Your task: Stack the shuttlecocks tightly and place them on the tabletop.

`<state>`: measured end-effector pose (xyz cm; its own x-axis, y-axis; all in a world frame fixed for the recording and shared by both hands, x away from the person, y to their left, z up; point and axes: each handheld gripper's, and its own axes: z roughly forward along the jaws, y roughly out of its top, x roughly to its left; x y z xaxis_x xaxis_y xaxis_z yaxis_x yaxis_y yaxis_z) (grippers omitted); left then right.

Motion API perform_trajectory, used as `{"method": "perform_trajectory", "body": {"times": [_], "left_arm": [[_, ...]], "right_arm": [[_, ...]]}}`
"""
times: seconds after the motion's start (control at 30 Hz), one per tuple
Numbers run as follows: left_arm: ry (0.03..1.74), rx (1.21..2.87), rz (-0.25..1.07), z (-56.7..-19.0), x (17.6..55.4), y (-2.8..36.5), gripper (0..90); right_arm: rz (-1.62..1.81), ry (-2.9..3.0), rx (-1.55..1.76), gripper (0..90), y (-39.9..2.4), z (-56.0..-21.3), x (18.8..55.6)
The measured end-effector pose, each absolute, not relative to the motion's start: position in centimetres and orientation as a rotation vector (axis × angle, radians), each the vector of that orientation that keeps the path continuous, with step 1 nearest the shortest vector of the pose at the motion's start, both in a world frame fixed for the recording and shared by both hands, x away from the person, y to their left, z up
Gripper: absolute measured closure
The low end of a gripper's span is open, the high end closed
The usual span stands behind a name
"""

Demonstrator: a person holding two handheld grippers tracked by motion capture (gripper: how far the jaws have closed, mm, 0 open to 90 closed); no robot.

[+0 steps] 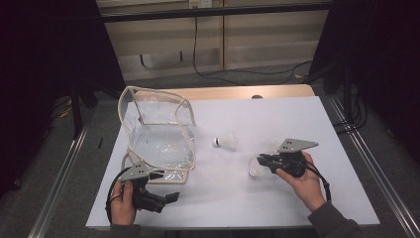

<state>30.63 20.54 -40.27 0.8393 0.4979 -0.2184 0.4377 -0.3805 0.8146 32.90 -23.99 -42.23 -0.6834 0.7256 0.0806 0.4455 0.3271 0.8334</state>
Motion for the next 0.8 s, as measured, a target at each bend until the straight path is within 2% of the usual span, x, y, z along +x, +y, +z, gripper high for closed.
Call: {"method": "perform_trajectory", "body": {"times": [0.67,0.8], "left_arm": [[0.681,2.020,0.077,-40.3,30.6,20.5,3.1],[0.682,2.024,0.077,-40.2,30.6,20.5,3.1]], "right_arm": [[1.241,2.253,1.055,65.7,-25.5,-42.0,32.4],[1.233,2.253,1.058,65.2,-25.9,-42.2,32.2]]}}
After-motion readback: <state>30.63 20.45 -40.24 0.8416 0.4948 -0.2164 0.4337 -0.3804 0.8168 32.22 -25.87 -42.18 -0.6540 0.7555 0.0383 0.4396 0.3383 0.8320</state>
